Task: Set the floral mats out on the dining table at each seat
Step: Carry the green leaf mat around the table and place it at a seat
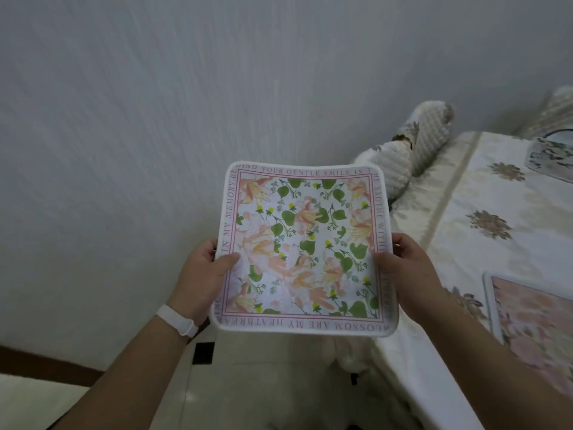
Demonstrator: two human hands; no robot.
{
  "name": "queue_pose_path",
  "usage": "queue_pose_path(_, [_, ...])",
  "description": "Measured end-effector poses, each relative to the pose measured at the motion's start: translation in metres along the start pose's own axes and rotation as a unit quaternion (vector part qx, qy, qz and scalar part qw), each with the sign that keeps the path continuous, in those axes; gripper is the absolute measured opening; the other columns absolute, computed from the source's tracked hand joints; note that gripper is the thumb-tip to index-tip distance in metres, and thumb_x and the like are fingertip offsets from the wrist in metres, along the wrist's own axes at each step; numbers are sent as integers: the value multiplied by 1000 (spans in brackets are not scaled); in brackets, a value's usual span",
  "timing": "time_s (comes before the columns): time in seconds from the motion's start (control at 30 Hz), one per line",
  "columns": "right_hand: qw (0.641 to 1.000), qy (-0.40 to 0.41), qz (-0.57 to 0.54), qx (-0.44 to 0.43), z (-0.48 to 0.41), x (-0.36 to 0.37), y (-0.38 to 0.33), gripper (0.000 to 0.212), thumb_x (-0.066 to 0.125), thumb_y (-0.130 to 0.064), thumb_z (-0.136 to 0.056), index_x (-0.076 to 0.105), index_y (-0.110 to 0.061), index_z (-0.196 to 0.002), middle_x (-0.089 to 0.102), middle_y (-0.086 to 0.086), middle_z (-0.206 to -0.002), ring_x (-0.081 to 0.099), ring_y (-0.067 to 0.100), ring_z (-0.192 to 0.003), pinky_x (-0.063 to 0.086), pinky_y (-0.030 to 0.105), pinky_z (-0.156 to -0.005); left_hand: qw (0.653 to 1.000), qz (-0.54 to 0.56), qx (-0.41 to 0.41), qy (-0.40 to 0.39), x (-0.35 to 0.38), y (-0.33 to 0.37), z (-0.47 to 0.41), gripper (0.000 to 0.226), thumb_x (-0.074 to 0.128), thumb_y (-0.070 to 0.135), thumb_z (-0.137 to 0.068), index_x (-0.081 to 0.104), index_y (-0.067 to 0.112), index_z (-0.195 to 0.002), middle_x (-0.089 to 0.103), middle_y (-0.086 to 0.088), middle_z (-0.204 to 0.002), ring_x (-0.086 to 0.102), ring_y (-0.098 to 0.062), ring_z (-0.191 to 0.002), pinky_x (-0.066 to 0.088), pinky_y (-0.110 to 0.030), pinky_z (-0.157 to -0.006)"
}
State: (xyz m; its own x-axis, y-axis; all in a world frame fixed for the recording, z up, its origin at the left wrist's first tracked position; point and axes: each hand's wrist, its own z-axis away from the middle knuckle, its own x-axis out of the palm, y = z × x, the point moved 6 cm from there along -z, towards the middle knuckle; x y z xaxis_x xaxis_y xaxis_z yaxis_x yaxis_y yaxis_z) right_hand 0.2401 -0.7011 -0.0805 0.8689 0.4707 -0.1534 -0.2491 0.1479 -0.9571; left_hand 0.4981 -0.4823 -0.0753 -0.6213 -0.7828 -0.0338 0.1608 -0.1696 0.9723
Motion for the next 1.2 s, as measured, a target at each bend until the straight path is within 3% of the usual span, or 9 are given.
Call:
queue_pose_path(0.13, [1000,-5,-2,-19,-11,27,-22,18,59,-5,-94,63,-15,-108,75,5,-102,75,28,-87,60,44,-74,1000,15,-11,-3,-19,6,-26,10,60,4,-90,64,11,-95,74,-11,-96,73,-27,-79,58,-44,-69])
queue_pose_path(0.53, [1000,12,-1,16,-129,87,-20,20,61,-9,-93,65,-19,-110,76,1,-100,76,23,-84,60,45,-74,1000,0,-22,0,-23,17,-144,16,59,4,-90,65,11,-103,74,-10,-102,73,-29,-84,58,-48,-75])
queue_pose_path(0.83, [997,65,-30,25,-260,72,-55,20,61,-14,-94,62,-20,-113,74,-1,-99,75,18,-82,56,35,-66,998,-43,-3,-37,58,79,-293,15,58,2,-90,64,15,-92,73,-5,-94,72,-25,-80,57,-40,-69])
queue_pose_path(1.0, [993,109,-45,25,-309,40,-76,23,61,-12,-94,63,-18,-116,73,0,-101,74,22,-86,57,39,-70,995,-47,-7,-90,111,99,-352,16,60,3,-90,65,9,-103,74,-12,-102,72,-32,-88,57,-52,-79])
queue_pose_path(1.2, [985,155,-67,21,-340,11,-89,20,62,-8,-92,64,-17,-110,75,0,-95,76,18,-74,58,39,-67,989,-44,-24,-140,159,108,-399,15,59,3,-90,64,8,-104,74,-15,-102,71,-36,-89,54,-60,-83])
